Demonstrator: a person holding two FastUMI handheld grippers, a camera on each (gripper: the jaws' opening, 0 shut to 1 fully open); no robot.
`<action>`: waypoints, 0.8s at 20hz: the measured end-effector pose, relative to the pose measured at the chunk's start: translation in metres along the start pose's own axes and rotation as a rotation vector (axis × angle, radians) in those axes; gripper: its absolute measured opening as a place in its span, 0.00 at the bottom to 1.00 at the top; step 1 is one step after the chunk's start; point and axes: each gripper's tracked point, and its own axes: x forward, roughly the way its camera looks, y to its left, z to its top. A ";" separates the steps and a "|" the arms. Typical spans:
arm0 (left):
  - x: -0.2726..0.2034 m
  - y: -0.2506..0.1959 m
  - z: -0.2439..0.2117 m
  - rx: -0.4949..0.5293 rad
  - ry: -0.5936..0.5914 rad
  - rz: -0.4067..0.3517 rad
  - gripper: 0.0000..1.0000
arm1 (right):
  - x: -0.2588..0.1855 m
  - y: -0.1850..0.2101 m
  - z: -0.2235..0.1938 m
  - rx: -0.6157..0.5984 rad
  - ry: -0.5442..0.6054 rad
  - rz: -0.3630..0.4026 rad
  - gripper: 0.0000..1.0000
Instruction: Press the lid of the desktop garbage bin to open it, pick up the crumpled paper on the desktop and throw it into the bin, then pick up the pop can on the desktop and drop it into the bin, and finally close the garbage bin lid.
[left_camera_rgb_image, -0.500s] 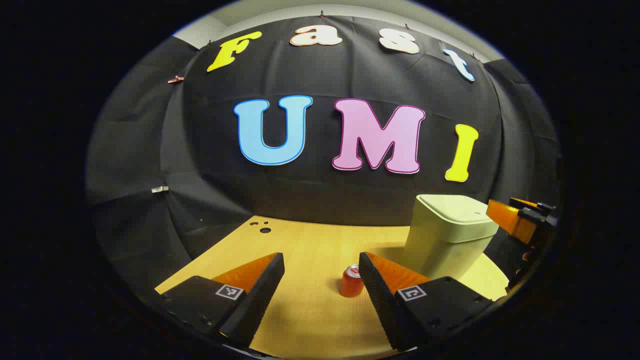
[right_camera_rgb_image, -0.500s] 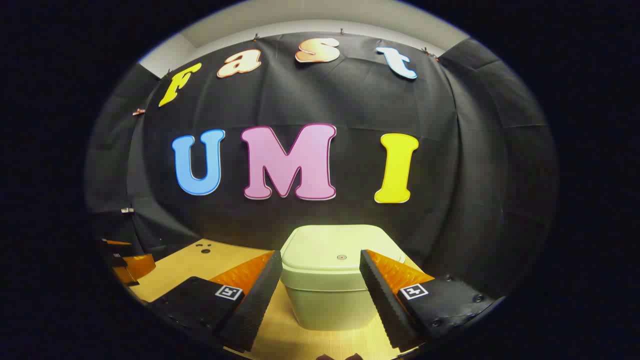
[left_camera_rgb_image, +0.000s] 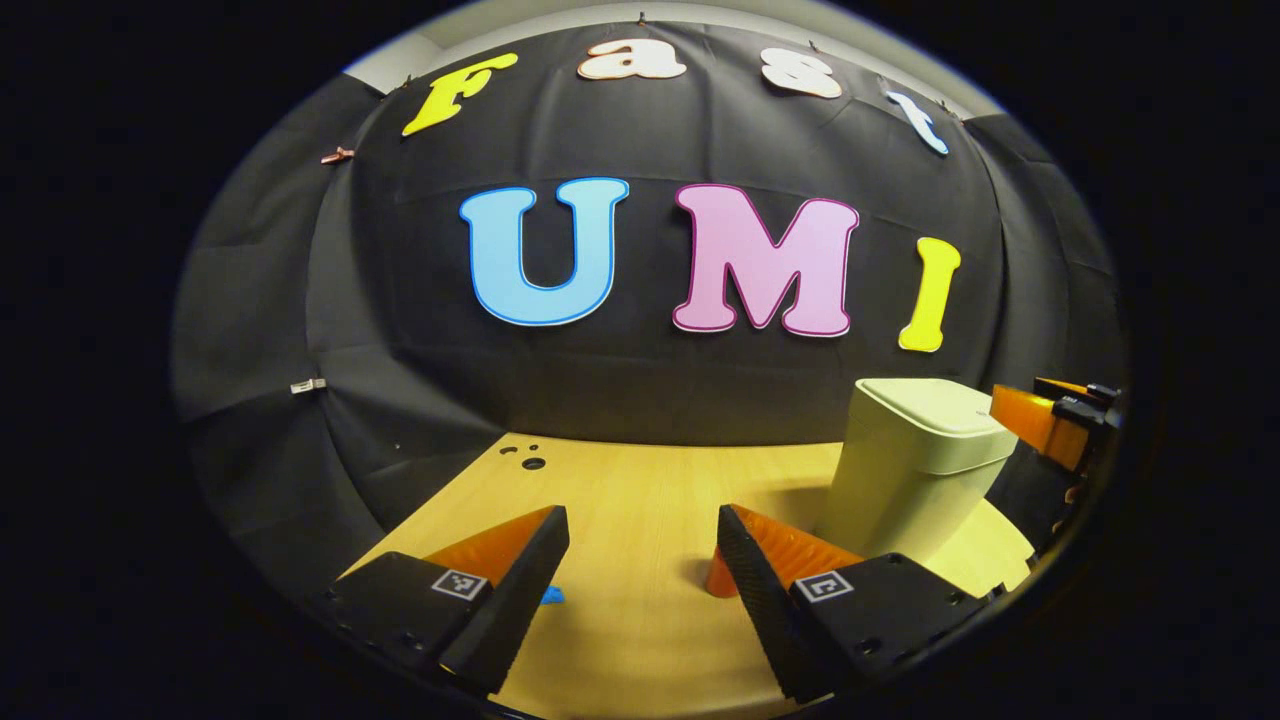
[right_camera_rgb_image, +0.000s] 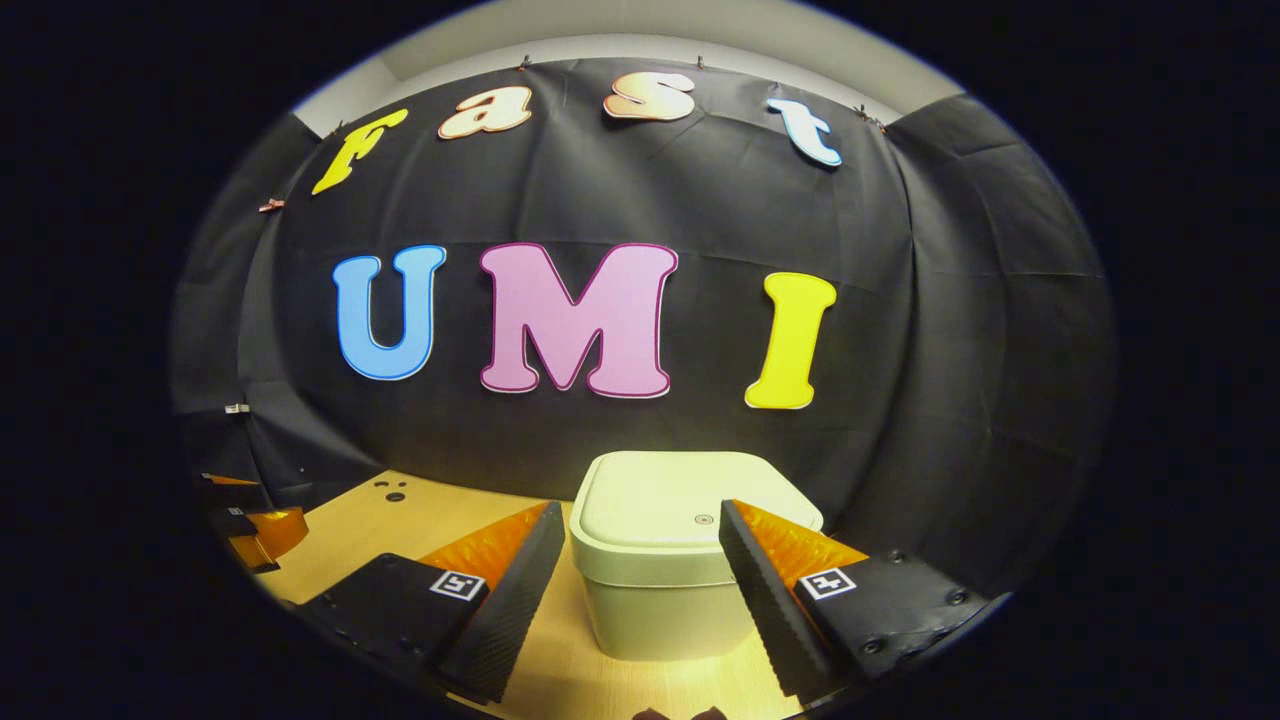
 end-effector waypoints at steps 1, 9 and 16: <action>0.000 0.004 -0.005 -0.012 0.007 -0.003 0.96 | -0.002 0.004 -0.005 -0.003 0.018 0.001 0.98; -0.003 0.015 -0.017 -0.014 0.028 -0.060 0.96 | -0.020 0.029 -0.012 -0.029 0.053 -0.008 0.98; -0.002 0.019 -0.021 -0.010 0.033 -0.086 0.96 | -0.022 0.031 -0.016 -0.028 0.080 -0.023 0.98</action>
